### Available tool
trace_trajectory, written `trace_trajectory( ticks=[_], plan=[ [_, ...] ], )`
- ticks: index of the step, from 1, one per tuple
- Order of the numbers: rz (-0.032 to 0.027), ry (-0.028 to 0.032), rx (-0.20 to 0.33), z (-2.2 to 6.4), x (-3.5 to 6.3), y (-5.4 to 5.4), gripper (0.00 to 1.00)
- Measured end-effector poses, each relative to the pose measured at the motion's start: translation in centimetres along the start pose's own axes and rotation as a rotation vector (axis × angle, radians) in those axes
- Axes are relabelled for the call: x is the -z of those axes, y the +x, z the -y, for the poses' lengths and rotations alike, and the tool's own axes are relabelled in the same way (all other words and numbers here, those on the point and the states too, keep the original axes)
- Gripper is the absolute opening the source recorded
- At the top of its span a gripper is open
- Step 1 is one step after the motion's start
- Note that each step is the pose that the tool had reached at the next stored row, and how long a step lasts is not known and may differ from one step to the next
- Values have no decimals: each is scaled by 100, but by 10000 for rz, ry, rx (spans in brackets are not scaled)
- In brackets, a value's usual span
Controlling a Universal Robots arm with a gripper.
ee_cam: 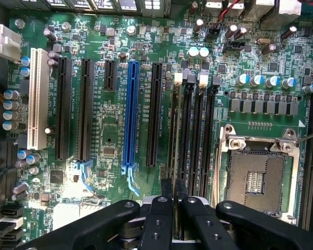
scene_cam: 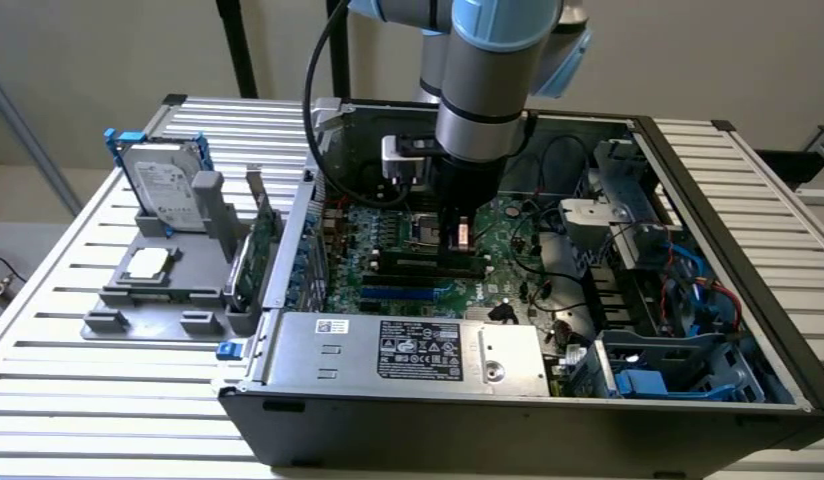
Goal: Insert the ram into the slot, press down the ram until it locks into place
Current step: 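Insert the ram into the slot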
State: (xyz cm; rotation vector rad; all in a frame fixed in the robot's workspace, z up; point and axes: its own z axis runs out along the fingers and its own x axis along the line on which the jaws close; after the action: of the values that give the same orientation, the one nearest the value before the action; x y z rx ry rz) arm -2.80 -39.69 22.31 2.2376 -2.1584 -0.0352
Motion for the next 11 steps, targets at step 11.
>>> trace_trajectory(
  ticks=[11],
  plan=[
    [-1, -5, 11, -34, 184, 0, 27]
  ],
)
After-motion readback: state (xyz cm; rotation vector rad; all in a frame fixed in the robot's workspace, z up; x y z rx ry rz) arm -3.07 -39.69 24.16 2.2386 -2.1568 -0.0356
